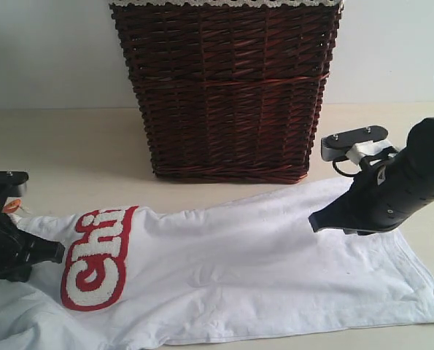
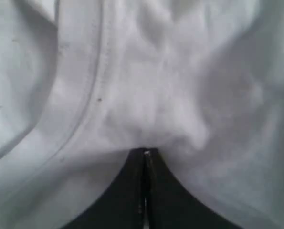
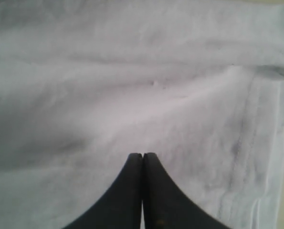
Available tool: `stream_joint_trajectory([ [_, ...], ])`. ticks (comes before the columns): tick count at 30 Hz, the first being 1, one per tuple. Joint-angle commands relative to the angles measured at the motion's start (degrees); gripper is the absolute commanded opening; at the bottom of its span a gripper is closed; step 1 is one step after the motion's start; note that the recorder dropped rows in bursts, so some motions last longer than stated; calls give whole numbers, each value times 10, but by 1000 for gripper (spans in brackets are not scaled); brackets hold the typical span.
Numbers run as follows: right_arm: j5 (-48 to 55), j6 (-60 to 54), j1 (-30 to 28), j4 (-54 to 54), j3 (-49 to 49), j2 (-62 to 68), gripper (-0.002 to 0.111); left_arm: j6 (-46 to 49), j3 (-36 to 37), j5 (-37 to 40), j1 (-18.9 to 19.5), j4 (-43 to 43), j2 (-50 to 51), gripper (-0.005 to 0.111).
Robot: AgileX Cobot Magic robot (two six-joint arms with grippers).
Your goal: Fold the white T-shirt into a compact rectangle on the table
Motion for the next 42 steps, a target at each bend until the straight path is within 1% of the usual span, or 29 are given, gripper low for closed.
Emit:
stream_joint_trajectory([
  [1, -13, 3, -20, -11, -19, 39, 0, 10, -27, -10, 38, 4, 54, 0],
  [4, -12, 6, -42, -15, -28, 60, 0, 10, -39, -11, 90, 5, 86, 0],
  [7, -13, 20, -69, -15, -36, 77, 0, 9, -46, -13, 131, -6, 105, 0],
  [9, -12, 20, -79, -15, -40, 84, 0, 14, -46, -18, 143, -19, 107, 0],
  [11, -11, 20, -80, -15, -46, 86, 0, 27, -48, -18, 143, -30, 106, 0],
  [17, 18, 14, -80, 3, -77, 57, 0, 71, -68, -13, 109, -78, 70, 0],
  [20, 4, 13, -80, 20, -81, 22, 0, 117, -78, -17, 82, -130, 28, 0],
  [23, -18, -10, -65, 50, -81, -11, 0, 201, -90, -21, 44, -213, -13, 0],
  [25, -25, -44, -46, 79, -81, -16, 0, 261, -92, -21, 12, -272, -21, 0],
  [26, -30, -61, -34, 92, -81, -14, 0, 300, -92, -22, -6, -304, -20, 0],
  [28, -35, -84, -16, 110, -81, -2, 0, 355, -92, -33, -35, -341, 1, 0],
  [30, -40, -88, -4, 110, -81, 11, 0, 362, -92, -60, -53, -348, 34, 0],
  [34, -36, -88, -3, 110, -81, 29, 0, 351, -96, -93, -49, -342, 121, 0],
  [37, -42, -88, -3, 107, -81, 34, 0, 351, -119, -72, -40, -337, 171, 0],
  [39, -52, -90, -3, 107, -81, 33, 0, 360, -136, -48, -40, -335, 176, 0],
  [42, -50, -92, -3, 107, -88, 34, 0, 364, -157, -23, -40, -331, 158, 0],
])
